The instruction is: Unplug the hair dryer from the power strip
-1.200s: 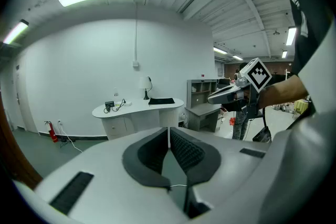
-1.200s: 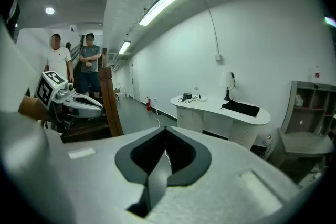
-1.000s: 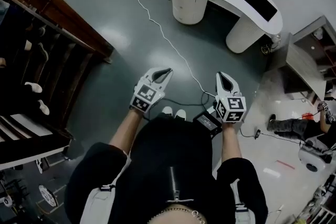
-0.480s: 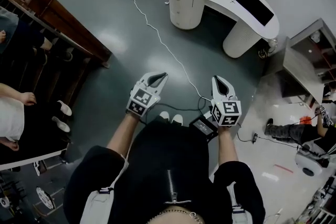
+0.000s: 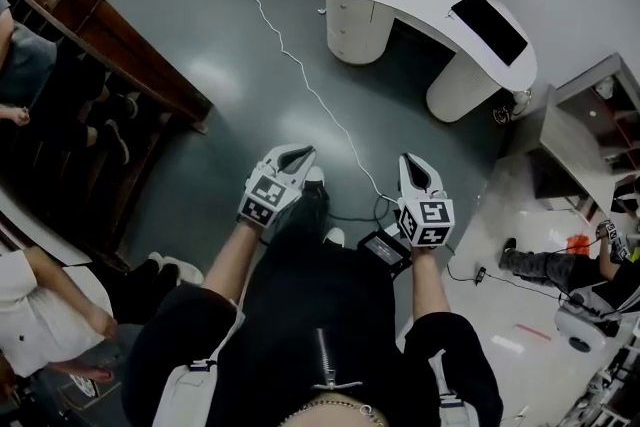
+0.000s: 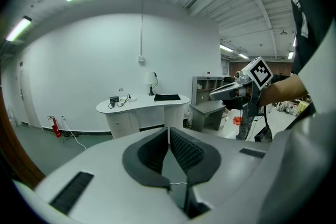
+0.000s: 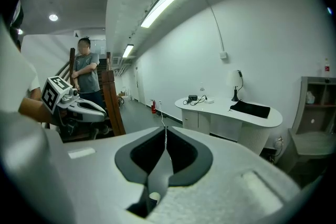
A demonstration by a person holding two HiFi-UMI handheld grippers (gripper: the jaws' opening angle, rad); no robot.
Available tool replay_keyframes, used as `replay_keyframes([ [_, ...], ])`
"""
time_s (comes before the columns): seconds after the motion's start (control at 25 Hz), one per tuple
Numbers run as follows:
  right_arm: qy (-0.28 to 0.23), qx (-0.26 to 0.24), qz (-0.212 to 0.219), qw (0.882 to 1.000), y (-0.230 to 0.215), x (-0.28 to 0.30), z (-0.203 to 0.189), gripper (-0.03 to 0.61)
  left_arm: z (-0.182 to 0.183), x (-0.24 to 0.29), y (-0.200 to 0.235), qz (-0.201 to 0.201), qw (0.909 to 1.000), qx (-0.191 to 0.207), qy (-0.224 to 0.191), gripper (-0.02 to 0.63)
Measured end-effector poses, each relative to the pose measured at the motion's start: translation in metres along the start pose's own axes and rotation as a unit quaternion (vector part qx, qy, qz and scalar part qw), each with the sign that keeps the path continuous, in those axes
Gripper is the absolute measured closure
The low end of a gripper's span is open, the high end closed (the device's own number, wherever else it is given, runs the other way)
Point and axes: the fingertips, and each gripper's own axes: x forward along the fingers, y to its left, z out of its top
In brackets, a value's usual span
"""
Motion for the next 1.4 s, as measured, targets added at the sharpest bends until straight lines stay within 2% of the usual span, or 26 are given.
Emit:
replay_keyframes([
  [0.2, 0.004, -0.002, -0.005, 1.0, -0.016, 0.04, 0.016, 0.572, 0.01, 0.038, 0.033, -0.014, 0.9999, -0.002, -0.002, 0.592],
  [0.68, 0.005, -0.006, -0.03, 1.0, -0.058, 0.171, 0.09, 0.572, 0.062, 0.129, 0.158, -0.051, 0.9986, 0.013, -0.003, 0.592],
  [1.0, 0.008, -0.006, -0.043, 0.999, -0.073, 0.233, 0.118, 0.572, 0.068, 0.159, 0.22, -0.061, 0.9981, 0.006, 0.001, 0.592],
  [1.4, 0.014, -0.011, -0.046, 0.999, -0.079, 0.276, 0.134, 0.572, 0.067, 0.181, 0.258, -0.075, 0.9971, 0.009, 0.009, 0.592],
])
